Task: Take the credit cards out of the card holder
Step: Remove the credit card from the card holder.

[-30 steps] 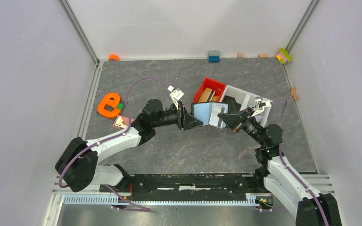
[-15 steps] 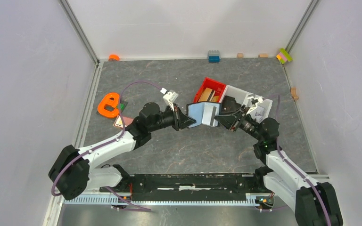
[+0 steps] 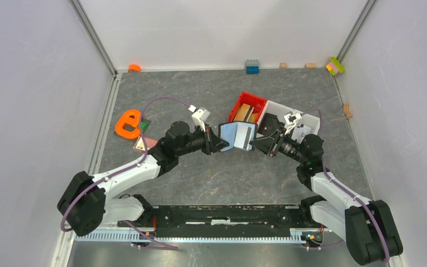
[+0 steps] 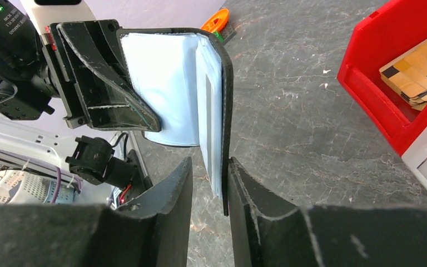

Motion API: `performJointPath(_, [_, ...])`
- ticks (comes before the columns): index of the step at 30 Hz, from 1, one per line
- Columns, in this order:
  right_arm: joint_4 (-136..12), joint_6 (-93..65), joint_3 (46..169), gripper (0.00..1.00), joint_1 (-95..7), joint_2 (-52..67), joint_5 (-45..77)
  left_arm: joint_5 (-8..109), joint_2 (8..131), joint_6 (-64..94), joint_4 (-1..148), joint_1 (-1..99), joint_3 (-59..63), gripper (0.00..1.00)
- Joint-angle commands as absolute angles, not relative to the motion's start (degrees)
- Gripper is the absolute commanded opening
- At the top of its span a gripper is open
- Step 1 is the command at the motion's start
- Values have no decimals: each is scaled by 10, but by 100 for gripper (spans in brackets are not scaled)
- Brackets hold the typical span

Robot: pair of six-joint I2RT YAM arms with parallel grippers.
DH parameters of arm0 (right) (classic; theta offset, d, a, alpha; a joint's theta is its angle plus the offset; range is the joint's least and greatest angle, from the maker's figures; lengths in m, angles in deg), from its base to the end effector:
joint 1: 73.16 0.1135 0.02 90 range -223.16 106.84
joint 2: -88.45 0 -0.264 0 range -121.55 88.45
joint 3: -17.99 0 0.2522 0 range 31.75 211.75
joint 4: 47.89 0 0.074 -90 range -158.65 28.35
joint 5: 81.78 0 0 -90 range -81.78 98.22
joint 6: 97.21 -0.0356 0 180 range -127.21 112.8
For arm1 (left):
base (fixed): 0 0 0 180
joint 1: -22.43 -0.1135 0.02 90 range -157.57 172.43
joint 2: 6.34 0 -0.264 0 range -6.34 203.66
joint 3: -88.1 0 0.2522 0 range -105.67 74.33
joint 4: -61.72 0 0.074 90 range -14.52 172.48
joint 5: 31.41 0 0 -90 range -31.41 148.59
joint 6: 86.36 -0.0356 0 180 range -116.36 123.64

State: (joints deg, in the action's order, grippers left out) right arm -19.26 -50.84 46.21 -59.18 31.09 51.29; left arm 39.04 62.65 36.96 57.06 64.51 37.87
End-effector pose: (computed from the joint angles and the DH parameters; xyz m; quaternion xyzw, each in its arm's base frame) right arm 0.1862 0.0714 0.2121 -0.0808 0.7048 0.5440 0.4482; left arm 0.1913 -0.1888 0.2526 0.1635 0.7669 -0.4765 0.3976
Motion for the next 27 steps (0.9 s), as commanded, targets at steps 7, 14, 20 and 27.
performJointPath(7, [-173,-511,490,21,-590,303,530,371,629,353,538,644,360,2])
performJointPath(14, [-173,-511,495,25,-583,291,536,359,635,357,532,644,358,2])
performJointPath(20, [-181,-509,501,0,-580,283,539,361,639,358,534,644,356,3])
performJointPath(27, [-182,-520,498,0,-579,285,535,473,620,345,610,644,350,12])
